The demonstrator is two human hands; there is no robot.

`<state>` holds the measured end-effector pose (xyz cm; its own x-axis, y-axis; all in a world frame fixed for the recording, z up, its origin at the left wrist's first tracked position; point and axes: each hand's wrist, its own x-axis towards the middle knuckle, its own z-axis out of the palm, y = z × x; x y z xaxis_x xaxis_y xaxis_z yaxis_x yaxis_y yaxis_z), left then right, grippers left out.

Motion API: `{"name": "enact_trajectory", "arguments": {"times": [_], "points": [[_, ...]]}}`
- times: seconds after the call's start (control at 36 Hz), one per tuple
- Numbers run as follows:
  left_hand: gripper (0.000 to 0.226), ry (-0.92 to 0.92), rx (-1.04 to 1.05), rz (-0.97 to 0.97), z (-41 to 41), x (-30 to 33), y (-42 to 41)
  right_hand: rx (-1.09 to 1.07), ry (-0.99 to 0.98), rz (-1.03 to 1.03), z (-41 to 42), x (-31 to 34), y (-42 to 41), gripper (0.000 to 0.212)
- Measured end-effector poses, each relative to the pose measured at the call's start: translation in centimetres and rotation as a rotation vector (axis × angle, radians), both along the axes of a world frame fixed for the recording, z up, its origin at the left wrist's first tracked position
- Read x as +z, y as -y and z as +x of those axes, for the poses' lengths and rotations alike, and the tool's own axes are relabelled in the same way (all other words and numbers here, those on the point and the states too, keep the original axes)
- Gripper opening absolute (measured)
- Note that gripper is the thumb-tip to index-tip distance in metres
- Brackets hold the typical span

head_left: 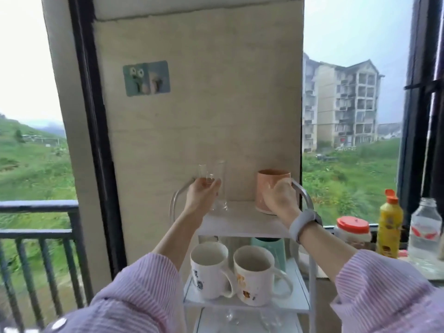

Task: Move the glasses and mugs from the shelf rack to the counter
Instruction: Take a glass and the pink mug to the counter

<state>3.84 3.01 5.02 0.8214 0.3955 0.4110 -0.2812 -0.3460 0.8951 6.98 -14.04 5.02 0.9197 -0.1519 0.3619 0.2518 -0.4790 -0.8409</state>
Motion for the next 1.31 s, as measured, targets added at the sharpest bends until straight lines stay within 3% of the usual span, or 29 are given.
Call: {"name": "enact_trajectory", "arguments": {"times": [0.08, 0.14, 0.28, 0.42, 0.56, 0.72, 0.97, 1.11, 1.31], "points": [[0.02, 0.0, -0.117, -0.183, 1.6, -0.2, 0.3, -0.021, -0.036, 0.233, 1.2, -0.2, 0.3, 0.032], [0.026, 0.021, -0.106, -0.238, 1.8, 0.2, 0.4, -0.024, -0.064, 0.266, 1.6, 0.1, 0.9, 0.025], [0.035, 0.025, -0.025, -0.149, 2.0, 0.7, 0.1, 0.062, -0.151, 0.311, 1.7, 0.7, 0.8, 0.01], [0.036, 0.117, 0.179, 0.037, 1.8, 0.4, 0.4, 0.11, -0.168, 0.296, 2.3, 0.0, 0.5, 0.025], [0.043, 0.221, 0.296, 0.054, 0.8, -0.5, 1.0, 0.085, -0.091, 0.219, 1.9, -1.2, 0.8, 0.042], [0.049, 0.358, 0.357, -0.01, -1.0, -1.4, 1.9, 0.107, 0.042, 0.205, 0.3, -2.1, 0.9, 0.03], [0.049, 0.455, 0.339, -0.034, -4.6, -2.6, 1.8, 0.062, 0.278, 0.154, -3.0, -3.2, 1.1, 0.026], [0.041, 0.457, 0.308, -0.07, -6.6, -3.5, 1.7, 0.025, 0.407, 0.133, -4.8, -3.3, 1.5, 0.035], [0.038, 0.46, 0.229, -0.065, -9.0, -4.7, 3.6, 0.049, 0.465, 0.148, -8.8, -4.2, 4.2, 0.03]]}}
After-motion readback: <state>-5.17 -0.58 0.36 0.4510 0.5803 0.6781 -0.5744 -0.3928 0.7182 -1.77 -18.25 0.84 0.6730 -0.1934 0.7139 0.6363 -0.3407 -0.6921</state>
